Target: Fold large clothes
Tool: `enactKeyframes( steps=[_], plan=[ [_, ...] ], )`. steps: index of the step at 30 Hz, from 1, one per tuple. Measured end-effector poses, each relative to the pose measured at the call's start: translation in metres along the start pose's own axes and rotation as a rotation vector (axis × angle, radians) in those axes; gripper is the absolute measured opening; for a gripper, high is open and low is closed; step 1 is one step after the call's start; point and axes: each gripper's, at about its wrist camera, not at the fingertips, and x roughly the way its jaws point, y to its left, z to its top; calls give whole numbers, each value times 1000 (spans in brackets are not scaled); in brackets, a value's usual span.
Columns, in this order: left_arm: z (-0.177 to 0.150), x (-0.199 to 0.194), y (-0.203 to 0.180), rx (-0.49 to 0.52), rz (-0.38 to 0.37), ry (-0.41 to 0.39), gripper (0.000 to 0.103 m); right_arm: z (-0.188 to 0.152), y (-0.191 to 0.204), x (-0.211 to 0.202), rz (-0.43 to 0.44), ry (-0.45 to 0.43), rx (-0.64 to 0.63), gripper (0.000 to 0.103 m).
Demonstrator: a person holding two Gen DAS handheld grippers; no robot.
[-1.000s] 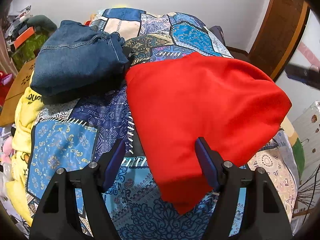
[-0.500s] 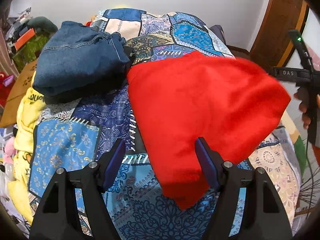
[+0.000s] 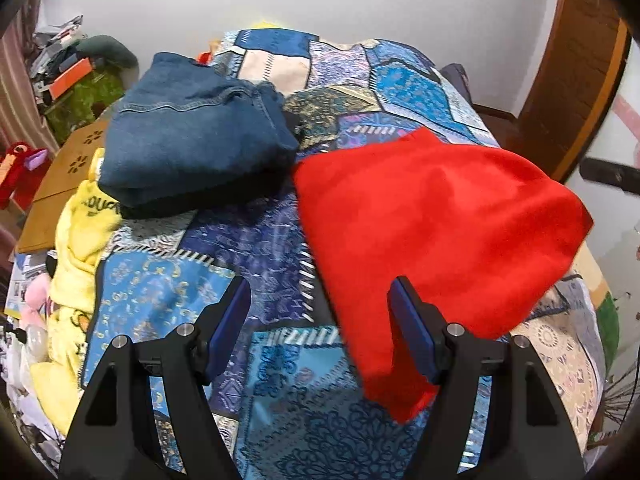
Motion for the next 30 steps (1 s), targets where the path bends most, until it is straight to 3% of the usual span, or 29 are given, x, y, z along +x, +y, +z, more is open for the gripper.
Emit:
enactKeyframes(
  steps=[4,7,11,13,16,21,28,30],
  plan=[
    [3,9,12,-58,-30,27,71,-5,5,30,68,50,-5,73],
    [4,23,25,-143,-143,82,72,-9,-5,55,78,108,35,73],
    [7,46,48,-308,-351,146,72,-17,-38,87,174,205,165,75],
    [7,62,55,-385,-454,194,72,-19,-50,102,223,235,203,82],
    [9,81,55,-439,-530,246,73,-18,-60,114,265,252,240,91],
    [15,110,49,-491,-586,308,92,-17,-73,145,352,321,328,100],
    [25,133,44,-510,-611,327,97,-9,-70,153,414,315,337,103],
    [27,135,42,-514,-622,323,97,-8,-70,154,450,320,354,96]
  ],
)
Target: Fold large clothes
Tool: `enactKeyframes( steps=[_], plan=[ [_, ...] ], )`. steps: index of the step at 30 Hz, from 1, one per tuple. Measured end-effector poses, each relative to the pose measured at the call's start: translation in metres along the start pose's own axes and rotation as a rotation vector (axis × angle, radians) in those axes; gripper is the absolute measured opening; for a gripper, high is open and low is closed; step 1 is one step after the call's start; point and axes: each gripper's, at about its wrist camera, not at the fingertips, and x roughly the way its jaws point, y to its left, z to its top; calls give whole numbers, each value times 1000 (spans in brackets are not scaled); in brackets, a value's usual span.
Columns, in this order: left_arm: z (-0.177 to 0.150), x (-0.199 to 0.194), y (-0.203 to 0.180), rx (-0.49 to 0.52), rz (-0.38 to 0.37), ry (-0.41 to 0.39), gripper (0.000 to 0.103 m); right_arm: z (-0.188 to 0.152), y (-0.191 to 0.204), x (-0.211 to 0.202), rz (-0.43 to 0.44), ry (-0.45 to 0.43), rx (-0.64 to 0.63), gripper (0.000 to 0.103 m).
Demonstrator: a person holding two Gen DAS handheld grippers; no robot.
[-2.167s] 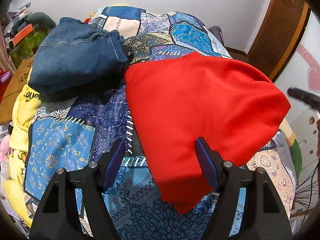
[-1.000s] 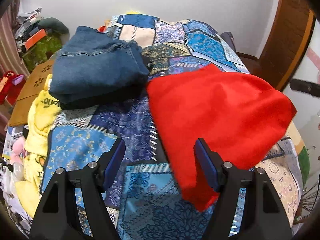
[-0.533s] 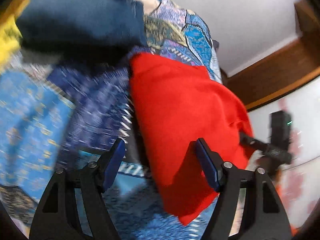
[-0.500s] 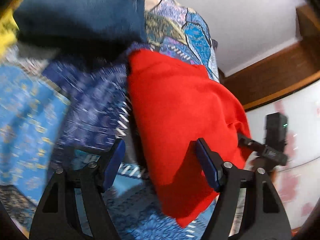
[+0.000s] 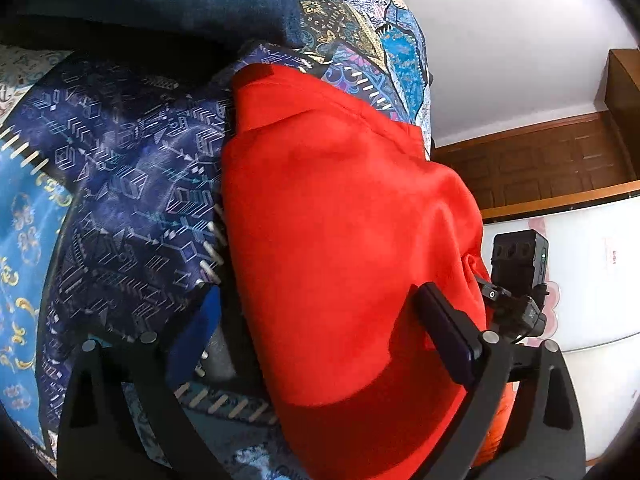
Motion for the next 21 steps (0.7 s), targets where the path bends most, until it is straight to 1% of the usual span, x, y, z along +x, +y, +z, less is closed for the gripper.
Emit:
enactKeyframes(
  steps=[1,2,3,4,5,6,7,8,9,11,12,15,18,21],
  plan=[
    [1,1,0,-2,-8,1,97,0,-2,0,20,4,7,91],
    [1,1,-1,-1,-18,2,95,-1,-3,-1,57,12,24,81],
    [3,2,-3,1,-32,3,87,-2,-5,-2,76,17,48,79],
    [2,2,-4,4,-51,6,83,-4,-6,-4,77,14,57,77],
    [2,1,-6,7,-56,3,79,-6,-6,-5,80,12,60,69],
    [4,2,-9,9,-57,0,73,-8,-5,-7,82,8,62,62],
    [4,1,-11,14,-57,-5,69,-9,-3,-10,81,2,65,58],
    [4,-1,-13,21,-54,-12,61,-9,0,-13,81,-4,65,51],
    [3,-5,-15,29,-56,-17,52,-10,2,-17,80,-11,62,46],
    [3,-16,-23,60,-69,-30,44,-11,14,-27,83,-22,42,39],
    [2,-22,-26,79,-76,-35,40,-11,23,-32,80,-28,26,37],
    [2,-46,-48,167,-79,-72,35,-12,53,-41,44,-56,-39,35],
    [4,-73,-71,251,-76,-128,35,-8,86,-52,24,-106,-95,35],
    [15,-111,-90,324,-79,-202,35,4,119,-65,29,-170,-145,35]
  ],
)
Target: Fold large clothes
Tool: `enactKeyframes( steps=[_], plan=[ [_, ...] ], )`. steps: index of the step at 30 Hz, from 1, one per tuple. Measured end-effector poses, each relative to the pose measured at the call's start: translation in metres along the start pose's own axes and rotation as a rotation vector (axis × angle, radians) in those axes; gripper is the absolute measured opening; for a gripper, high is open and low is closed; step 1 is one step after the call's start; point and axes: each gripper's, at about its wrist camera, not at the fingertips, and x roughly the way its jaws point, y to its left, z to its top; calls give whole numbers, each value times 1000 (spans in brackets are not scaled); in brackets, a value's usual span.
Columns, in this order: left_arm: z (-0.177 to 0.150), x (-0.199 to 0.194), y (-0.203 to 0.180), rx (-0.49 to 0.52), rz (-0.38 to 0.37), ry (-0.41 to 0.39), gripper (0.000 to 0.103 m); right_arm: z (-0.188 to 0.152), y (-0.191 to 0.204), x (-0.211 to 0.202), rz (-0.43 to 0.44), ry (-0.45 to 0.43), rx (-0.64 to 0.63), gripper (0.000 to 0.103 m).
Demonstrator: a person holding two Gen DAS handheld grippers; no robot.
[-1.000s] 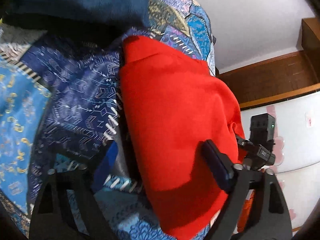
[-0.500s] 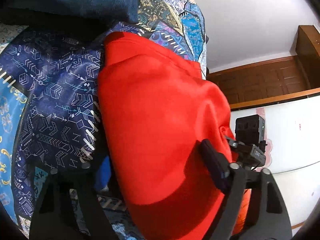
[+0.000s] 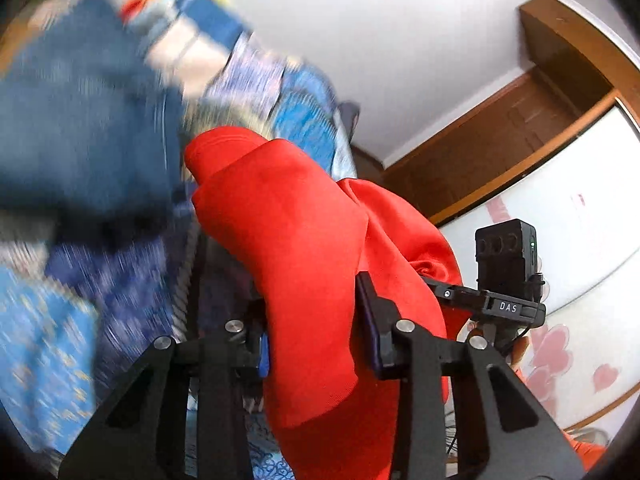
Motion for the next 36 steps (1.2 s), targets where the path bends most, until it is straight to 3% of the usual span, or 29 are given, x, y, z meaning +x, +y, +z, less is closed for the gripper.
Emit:
enactKeyframes(
  steps=[5,9,15,19,22,24,27,32,36],
  plan=[
    [49,-58,-8,89,11,-115,35,44,52,-1,41,-98,-84,35],
    [90,-91,4,147,62,-179,35,80,89,29,51,-136,-159,35],
    [144,-120,66,119,139,-240,35,122,110,101,91,-147,-198,35],
    [161,-104,134,63,277,-207,38,134,96,162,62,-105,-191,36],
    [165,-65,193,-22,398,-104,41,138,74,223,-59,8,-180,37],
    [162,-51,213,-50,418,-89,50,133,49,248,-99,69,-123,47],
    [153,-54,222,-53,386,-143,65,129,34,235,-75,34,-105,57],
    [148,-58,203,2,483,-146,65,127,54,196,-170,17,-204,58],
    [143,-77,157,133,554,-214,65,124,77,170,-258,-94,-265,58]
  ],
)
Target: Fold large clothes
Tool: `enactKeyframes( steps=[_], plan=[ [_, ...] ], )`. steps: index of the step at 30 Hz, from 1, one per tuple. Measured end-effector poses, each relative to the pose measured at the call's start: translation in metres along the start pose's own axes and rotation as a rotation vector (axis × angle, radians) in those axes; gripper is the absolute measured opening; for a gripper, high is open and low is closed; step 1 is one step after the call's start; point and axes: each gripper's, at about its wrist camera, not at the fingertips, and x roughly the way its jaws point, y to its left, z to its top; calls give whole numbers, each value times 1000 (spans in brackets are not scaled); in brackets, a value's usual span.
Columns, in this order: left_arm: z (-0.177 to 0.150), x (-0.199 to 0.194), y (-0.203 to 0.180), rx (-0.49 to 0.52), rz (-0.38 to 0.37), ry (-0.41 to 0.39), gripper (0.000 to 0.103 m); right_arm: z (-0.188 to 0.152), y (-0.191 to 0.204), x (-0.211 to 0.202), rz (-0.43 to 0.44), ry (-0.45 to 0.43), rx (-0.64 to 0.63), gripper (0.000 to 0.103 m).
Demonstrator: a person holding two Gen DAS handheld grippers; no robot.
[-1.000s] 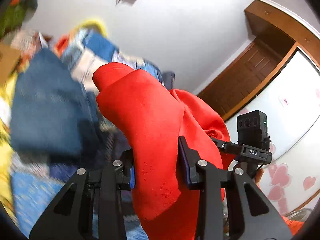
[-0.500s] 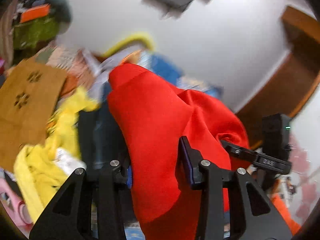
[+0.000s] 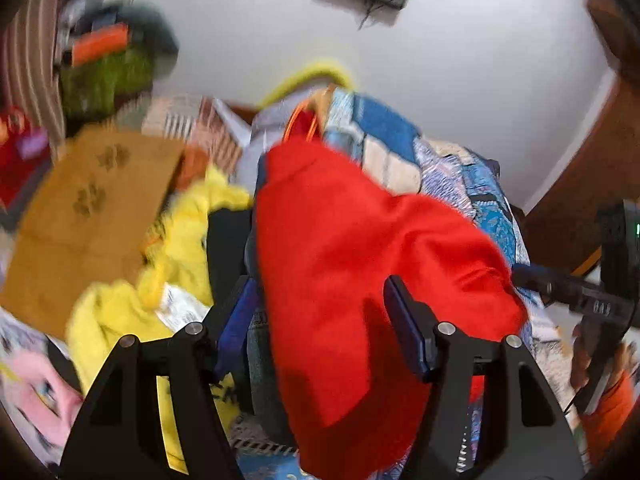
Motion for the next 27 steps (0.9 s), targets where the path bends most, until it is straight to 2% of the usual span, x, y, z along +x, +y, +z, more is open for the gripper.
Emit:
enactKeyframes(
  steps=[3,5,6,8,10,12,16,19,22,24,27],
  plan=[
    [0,-16,-24,75,7,-61,65,3,17,-2,-4,-43,-19,58],
    [2,-11,-35,117,24,-63,65,4,29,15,-16,-31,-52,58],
    [1,-7,-40,149,56,-59,65,3,32,23,-28,-19,-73,58],
    [-2,12,-43,189,149,-9,65,-8,35,35,-59,23,-121,58],
    [-11,32,-37,204,206,57,64,-23,29,47,-102,76,-137,58],
    [-20,44,-25,223,257,72,67,-39,16,52,-86,120,-137,58],
    [-22,45,-6,136,169,84,71,-53,-6,31,-76,130,-117,59],
    [-23,44,-8,142,182,73,71,-45,-3,9,-51,106,-110,59],
    [-25,42,-13,159,194,66,71,-27,10,-4,-48,25,-116,61],
    [-25,41,-16,173,203,63,71,-15,16,5,-65,2,-92,61],
    [-26,42,-15,172,200,68,71,-6,17,42,-109,67,-76,61]
  ],
)
